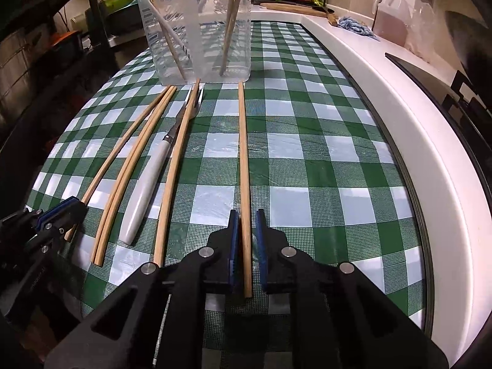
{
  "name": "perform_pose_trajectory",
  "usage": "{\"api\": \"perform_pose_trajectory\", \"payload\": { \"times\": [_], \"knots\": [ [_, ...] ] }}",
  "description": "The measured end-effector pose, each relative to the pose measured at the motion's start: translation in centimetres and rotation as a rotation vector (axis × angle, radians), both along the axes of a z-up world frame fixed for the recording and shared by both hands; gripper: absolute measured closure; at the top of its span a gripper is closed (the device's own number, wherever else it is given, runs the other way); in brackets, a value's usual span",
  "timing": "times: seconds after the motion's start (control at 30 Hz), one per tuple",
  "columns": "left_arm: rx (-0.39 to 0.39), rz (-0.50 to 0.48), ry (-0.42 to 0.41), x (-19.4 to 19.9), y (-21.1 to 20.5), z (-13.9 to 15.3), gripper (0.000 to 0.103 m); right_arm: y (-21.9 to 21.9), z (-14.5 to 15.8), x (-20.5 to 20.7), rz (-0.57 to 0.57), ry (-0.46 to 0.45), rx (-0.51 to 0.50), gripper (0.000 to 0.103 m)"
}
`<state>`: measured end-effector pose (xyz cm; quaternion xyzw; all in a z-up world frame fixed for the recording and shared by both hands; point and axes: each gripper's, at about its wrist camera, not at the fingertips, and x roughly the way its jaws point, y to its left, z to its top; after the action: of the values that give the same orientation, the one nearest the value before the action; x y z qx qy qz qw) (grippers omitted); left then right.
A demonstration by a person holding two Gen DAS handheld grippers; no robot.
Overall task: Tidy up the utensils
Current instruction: 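Close the right tool on a lone chopstick while the left tool grasps another chopstick, then lift both held chopsticks and carry them over the clear container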
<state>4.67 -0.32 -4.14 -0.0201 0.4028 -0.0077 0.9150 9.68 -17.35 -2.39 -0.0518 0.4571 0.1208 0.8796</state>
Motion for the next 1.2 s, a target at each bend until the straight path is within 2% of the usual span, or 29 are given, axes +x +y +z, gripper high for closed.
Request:
{"api": "perform_pose_trajectory", "payload": {
  "times": [0.2,0.33,0.47,1.2],
  "knots": [
    [-0.003,0.001,-0.016,0.3,-0.2,-0.1,0.096,0.4,0.0,-0.6,-0.004,-0.022,-0.011,0.091],
    [0.0,0.023,-0.022,0.4,0.1,-0.1,0.096,0.4,0.0,-0.8,0.0,-0.025,0.008,0.097],
    [-0.006,0.058,-0.022,0.3,0.8,-0.1,0.096,0.5,-0.1,-1.0,-0.008,-0.025,0.026,0.097],
    [0.018,0.046,-0.033,0.1,0.3,-0.1,0.096,0.8,0.0,-1.1,-0.005,-0.032,0.002,0.096]
  ]
}}
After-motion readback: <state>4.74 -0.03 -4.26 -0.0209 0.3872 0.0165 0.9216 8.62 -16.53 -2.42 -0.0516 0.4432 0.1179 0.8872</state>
